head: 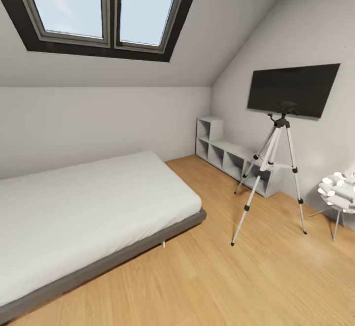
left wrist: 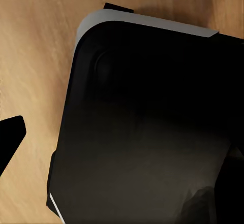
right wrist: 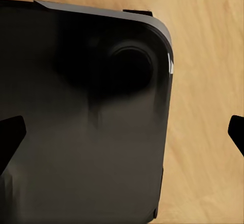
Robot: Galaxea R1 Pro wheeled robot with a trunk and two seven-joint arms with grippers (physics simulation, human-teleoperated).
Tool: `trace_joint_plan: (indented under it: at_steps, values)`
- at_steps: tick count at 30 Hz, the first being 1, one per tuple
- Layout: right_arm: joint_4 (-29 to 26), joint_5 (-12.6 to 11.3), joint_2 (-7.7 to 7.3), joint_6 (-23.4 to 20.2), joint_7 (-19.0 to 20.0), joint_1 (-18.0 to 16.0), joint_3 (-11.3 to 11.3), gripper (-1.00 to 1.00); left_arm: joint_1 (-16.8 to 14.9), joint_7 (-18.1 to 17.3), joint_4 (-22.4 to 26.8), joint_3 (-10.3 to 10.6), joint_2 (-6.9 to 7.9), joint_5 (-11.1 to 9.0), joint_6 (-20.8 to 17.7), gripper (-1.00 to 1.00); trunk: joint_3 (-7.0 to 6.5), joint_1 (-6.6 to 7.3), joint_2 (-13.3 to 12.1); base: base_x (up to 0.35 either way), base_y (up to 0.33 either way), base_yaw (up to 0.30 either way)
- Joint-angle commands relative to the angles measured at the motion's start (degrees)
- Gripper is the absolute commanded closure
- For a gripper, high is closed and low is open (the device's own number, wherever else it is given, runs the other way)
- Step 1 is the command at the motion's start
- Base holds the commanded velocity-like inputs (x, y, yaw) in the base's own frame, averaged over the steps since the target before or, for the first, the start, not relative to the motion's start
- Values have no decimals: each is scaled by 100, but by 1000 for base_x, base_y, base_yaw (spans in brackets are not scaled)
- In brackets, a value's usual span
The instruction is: Attach the digital camera to the camera tripod in the bedroom.
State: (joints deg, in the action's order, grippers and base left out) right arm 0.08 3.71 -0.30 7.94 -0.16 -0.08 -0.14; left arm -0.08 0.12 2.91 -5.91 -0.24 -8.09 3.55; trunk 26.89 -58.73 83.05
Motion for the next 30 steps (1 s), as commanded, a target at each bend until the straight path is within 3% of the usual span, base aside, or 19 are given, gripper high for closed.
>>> trace_joint_plan:
  at_steps: [1,30]
  values:
    - [1,41,0,16,-2,-1,-5,-100,-1,0,-1,-42,-2,-16,15,-100,4,0,2,0,0,-218]
    - [1,108,3,5,-2,-1,48,-100,-1,39,-1,-42,-11,-17,15,-100,4,0,2,0,0,-247]
